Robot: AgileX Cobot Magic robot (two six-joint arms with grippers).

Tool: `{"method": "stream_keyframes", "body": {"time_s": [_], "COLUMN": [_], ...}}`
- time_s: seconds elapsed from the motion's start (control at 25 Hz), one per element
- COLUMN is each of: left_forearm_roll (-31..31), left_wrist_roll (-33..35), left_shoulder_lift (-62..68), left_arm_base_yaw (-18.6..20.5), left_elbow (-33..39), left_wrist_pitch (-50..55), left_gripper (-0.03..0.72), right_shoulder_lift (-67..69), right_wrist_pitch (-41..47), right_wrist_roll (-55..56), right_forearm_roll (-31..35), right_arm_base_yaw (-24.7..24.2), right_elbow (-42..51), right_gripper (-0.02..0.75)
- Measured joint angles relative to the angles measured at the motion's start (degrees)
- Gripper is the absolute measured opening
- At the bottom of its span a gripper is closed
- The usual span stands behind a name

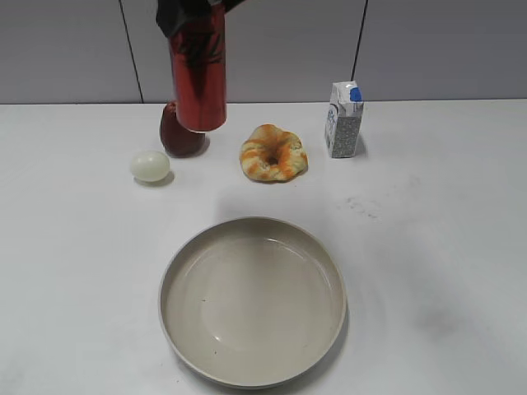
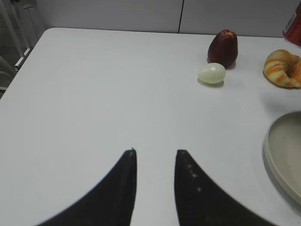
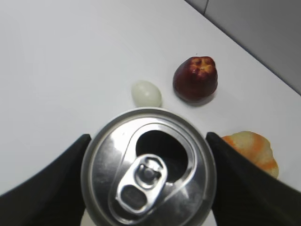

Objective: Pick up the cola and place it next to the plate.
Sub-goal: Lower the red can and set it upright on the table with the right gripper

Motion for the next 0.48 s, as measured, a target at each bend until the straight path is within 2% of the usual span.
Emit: {"method": "stream_keyframes", "body": {"time_s": [0.28,0.48], "left_forearm_roll": [0.0,0.0], "left_wrist_roll": [0.0,0.0], "left_shoulder_lift": [0.0,0.0], "left_arm_base_yaw": [0.0,0.0], "left_elbow": [0.0,0.0], "left_wrist_pitch": [0.0,0.0], "left_gripper": [0.221,0.221], "right_shoulder_lift": [-2.0,-0.6], "right_wrist_pitch": [2.8,-1.1], "right_wrist_roll": [-0.2,-0.3], "right_forearm_roll": [0.1,0.1], "right_arm_base_yaw": [8.7,14.7], "right_elbow": [5.6,10.0], "right_gripper": [0.510,0.510]}}
